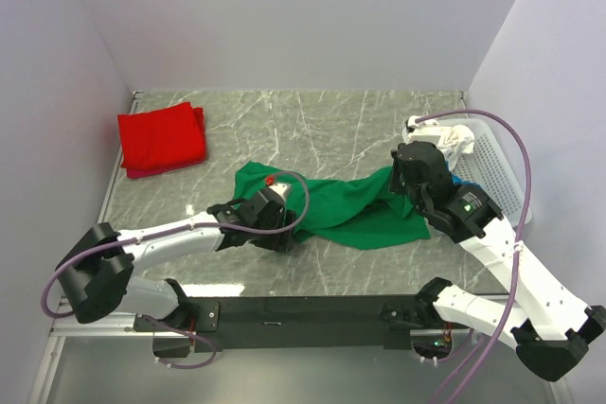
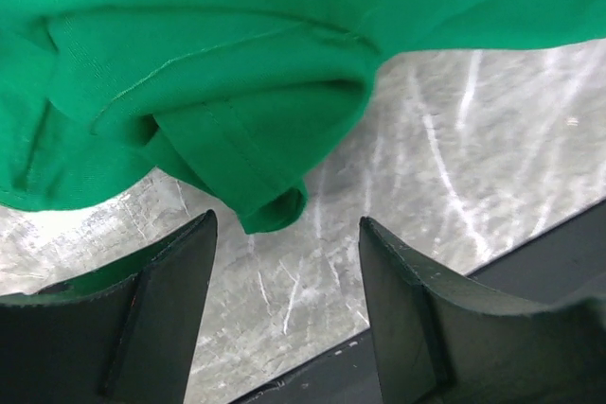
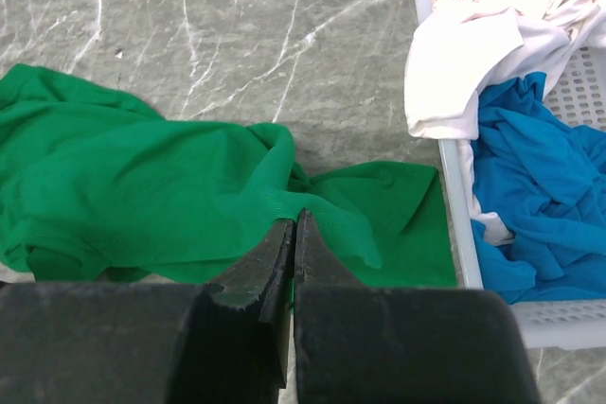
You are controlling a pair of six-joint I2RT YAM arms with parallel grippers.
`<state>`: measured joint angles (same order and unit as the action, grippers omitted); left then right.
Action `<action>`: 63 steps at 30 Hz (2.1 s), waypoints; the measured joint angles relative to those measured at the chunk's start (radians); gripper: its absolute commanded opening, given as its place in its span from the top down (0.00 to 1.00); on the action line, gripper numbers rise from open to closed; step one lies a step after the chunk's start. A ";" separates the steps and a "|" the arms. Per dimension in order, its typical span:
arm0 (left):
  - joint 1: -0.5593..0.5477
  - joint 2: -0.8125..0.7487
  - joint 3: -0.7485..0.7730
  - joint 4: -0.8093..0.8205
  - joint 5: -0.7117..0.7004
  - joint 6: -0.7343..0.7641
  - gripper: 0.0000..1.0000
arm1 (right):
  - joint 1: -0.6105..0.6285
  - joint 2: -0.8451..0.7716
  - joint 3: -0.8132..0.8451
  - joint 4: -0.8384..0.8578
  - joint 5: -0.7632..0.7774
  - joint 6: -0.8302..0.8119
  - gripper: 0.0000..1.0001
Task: Fold and stack the t-shirts
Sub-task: Flatten the tshirt out
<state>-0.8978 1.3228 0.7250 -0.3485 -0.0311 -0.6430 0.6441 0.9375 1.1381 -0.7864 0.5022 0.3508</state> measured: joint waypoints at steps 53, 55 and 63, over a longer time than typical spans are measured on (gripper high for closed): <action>0.382 -0.406 0.628 -0.530 -0.673 0.117 0.99 | -0.079 0.012 0.411 -0.068 -0.018 -0.115 1.00; 0.382 -0.421 0.628 -0.541 -0.673 0.132 0.99 | -0.078 0.011 0.421 -0.069 -0.018 -0.119 1.00; 0.382 -0.480 0.623 -0.553 -0.635 0.188 0.99 | -0.086 0.016 0.422 -0.080 -0.015 -0.134 1.00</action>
<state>-0.5156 0.8433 1.3476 -0.9012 -0.6662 -0.4553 0.5579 0.9535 1.5597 -0.8661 0.4873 0.2173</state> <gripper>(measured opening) 0.025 0.011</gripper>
